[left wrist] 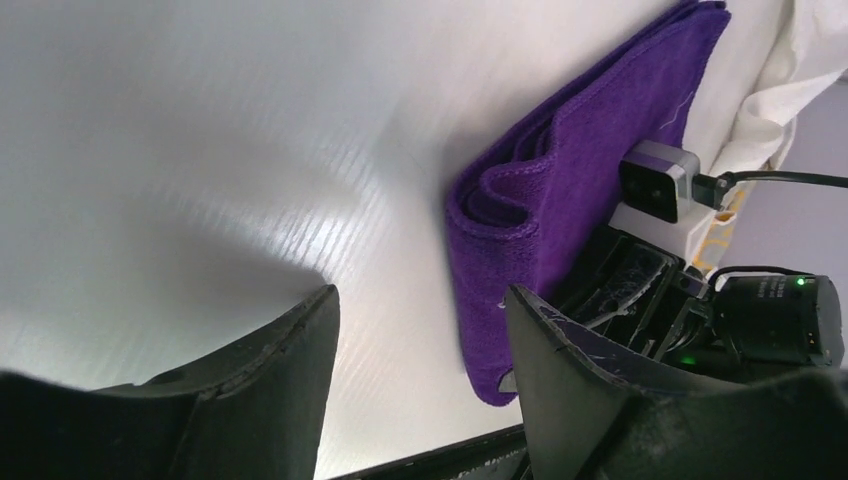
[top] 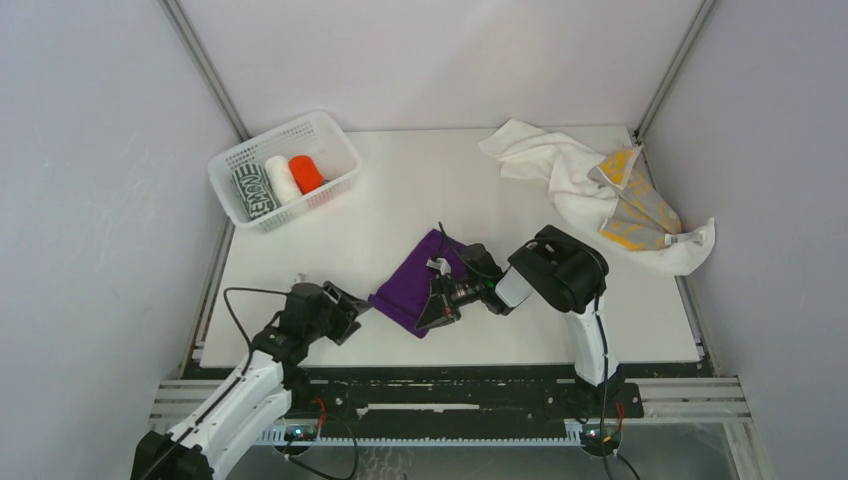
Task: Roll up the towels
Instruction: Roll the towel at the center of the board.
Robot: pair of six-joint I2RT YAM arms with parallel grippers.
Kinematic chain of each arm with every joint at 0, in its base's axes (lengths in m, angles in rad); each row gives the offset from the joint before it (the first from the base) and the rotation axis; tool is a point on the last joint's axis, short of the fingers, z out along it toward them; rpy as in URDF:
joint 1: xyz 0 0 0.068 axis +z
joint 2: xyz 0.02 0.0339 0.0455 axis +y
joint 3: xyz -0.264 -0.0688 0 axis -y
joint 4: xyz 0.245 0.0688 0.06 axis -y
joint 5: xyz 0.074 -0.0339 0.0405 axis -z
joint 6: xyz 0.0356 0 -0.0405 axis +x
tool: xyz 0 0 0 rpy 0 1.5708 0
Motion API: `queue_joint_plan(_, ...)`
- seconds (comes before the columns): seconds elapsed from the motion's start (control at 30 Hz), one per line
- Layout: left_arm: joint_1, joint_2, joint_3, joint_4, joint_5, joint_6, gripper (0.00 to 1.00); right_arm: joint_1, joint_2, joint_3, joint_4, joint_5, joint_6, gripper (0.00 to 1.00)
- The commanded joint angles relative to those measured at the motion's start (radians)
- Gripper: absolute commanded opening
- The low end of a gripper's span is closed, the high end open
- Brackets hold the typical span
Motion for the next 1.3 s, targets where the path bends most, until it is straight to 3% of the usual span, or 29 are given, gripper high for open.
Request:
queue_joint_plan(0.0, 0.008, 0.040, -0.034, 0.153, 0.024, -0.017, 0.66, -0.011, 0.030, -0.011, 0.006, 0.015, 0.025, 0.00)
queue_joint_plan(0.27, 0.008, 0.204, -0.004, 0.251, 0.054, 0.027, 0.64, -0.011, 0.039, -0.011, 0.033, 0.008, 0.048, 0.00)
queue_joint_plan(0.53, 0.008, 0.305, 0.023, 0.294, 0.064, 0.043, 0.52, -0.010, 0.046, -0.011, 0.042, 0.008, 0.061, 0.00)
queue_joint_plan(0.87, 0.007, 0.420, 0.079, 0.290, 0.058, 0.065, 0.52, -0.010, 0.054, -0.011, 0.049, 0.008, 0.079, 0.00)
queue_joint_plan(1.03, 0.006, 0.532, 0.104, 0.257, 0.063, 0.075, 0.35, -0.007, 0.040, -0.010, 0.042, 0.014, 0.077, 0.00)
queue_joint_plan(1.13, 0.002, 0.593, 0.118, 0.235, 0.057, 0.086, 0.32, -0.002, 0.016, 0.002, -0.026, 0.025, 0.032, 0.05)
queue_joint_plan(1.27, -0.007, 0.634, 0.153, 0.153, 0.023, 0.106, 0.31, 0.015, -0.049, 0.032, -0.218, 0.057, -0.084, 0.20)
